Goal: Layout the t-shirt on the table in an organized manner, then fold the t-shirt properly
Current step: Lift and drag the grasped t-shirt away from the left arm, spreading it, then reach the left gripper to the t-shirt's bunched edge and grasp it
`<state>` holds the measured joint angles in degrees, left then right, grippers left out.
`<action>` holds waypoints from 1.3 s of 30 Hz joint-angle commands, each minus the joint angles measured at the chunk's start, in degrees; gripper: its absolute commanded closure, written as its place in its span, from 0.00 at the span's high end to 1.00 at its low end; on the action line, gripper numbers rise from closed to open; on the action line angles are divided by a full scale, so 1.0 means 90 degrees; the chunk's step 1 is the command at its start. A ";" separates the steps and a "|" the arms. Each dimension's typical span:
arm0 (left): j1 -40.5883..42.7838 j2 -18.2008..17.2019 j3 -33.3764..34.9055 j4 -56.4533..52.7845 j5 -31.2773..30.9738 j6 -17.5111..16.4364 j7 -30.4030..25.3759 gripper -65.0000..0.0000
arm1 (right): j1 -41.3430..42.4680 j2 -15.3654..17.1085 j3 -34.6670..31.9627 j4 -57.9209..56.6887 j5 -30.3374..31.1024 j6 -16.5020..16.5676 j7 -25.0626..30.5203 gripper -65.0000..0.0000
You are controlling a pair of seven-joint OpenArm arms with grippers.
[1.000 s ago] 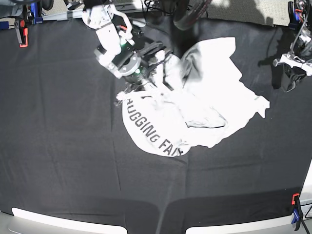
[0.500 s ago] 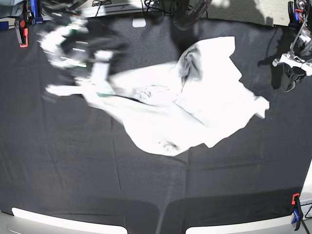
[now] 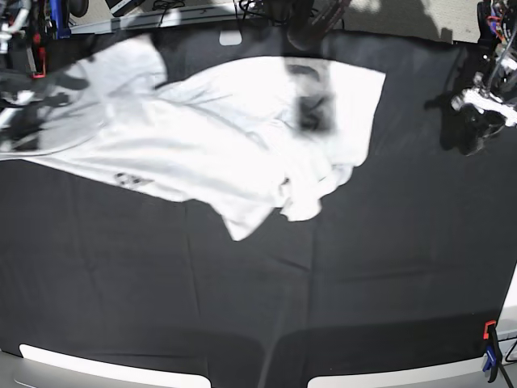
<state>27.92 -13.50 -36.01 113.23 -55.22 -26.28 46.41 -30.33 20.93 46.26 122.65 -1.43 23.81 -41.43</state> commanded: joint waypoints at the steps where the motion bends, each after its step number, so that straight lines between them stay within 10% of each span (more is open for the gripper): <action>1: -0.0017 -0.0073 -0.0029 0.0095 -0.0250 -0.0153 -0.0097 0.00 | 0.0005 0.0109 0.0274 0.0121 -0.0124 -0.0136 0.0129 0.00; 11: -0.0092 -0.0078 0.0194 0.0095 -0.0474 -0.0347 -0.0102 0.00 | 0.0005 0.0104 0.1054 0.0121 -0.0061 -0.0376 0.0146 0.02; 16: -0.0476 -0.0109 0.1545 0.0095 -0.0364 -0.0350 0.0447 0.01 | 0.0019 0.0104 0.1054 0.0121 0.0209 -0.0668 0.0102 0.40; 26: -0.2186 -0.0104 0.4053 0.0049 0.1654 0.0410 0.0491 0.20 | 0.0015 0.0104 0.1056 0.0121 0.0602 -0.0653 0.0039 0.40; 39: -0.3781 0.0333 0.4719 -0.2963 0.1088 0.0444 0.1090 0.20 | 0.0015 0.0107 0.1056 0.0121 0.0731 -0.0648 0.0010 0.40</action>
<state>-5.37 -10.31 6.66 85.69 -44.69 -21.67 56.84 -30.17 20.82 55.24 122.72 5.23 18.59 -42.50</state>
